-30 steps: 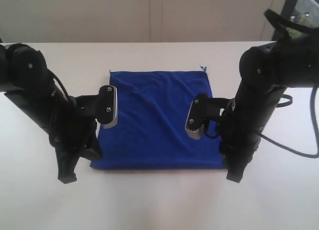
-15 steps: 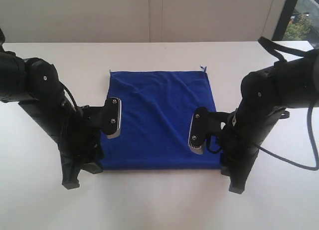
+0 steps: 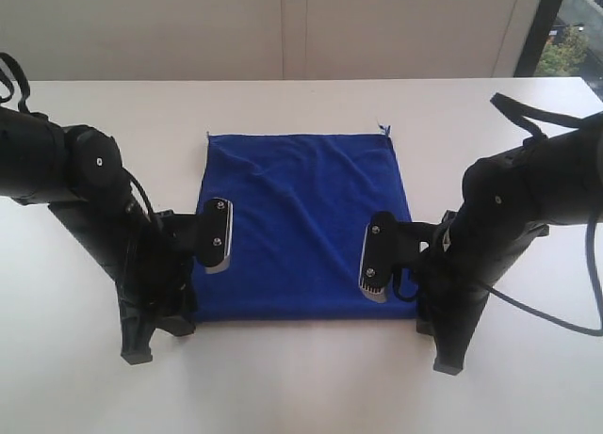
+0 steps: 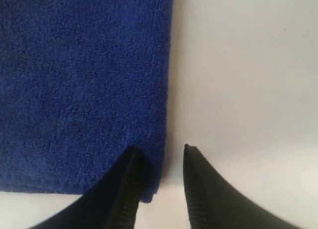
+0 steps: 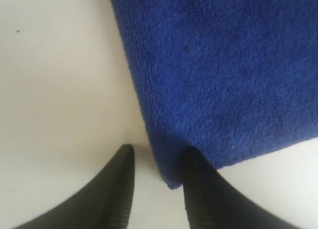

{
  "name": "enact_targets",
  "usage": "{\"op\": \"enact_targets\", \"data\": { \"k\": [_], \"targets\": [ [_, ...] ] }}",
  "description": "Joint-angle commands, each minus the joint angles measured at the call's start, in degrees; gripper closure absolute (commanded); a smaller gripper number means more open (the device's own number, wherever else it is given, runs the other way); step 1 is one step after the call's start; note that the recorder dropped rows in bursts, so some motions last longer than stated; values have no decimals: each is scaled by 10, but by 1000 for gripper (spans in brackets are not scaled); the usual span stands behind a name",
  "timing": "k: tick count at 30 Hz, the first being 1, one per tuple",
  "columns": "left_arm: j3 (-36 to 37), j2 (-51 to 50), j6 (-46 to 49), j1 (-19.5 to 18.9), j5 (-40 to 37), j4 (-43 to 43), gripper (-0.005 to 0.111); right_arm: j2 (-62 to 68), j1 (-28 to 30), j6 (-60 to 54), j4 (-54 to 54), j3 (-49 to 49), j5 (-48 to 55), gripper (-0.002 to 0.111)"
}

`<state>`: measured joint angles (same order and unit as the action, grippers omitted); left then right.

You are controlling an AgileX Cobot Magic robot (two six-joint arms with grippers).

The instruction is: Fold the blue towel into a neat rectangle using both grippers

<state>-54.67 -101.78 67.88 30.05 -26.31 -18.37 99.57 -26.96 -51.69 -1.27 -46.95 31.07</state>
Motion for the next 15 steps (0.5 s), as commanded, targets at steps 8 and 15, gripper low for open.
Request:
{"op": "enact_targets", "data": {
  "k": [8,15],
  "targets": [
    [-1,-10,2,-1,-6,-4,92,0,0,-6,-4,4,11,93],
    [-1,-10,1,-1,-3,4,107,0,0,-6,-2,4,8,104]
  ]
}}
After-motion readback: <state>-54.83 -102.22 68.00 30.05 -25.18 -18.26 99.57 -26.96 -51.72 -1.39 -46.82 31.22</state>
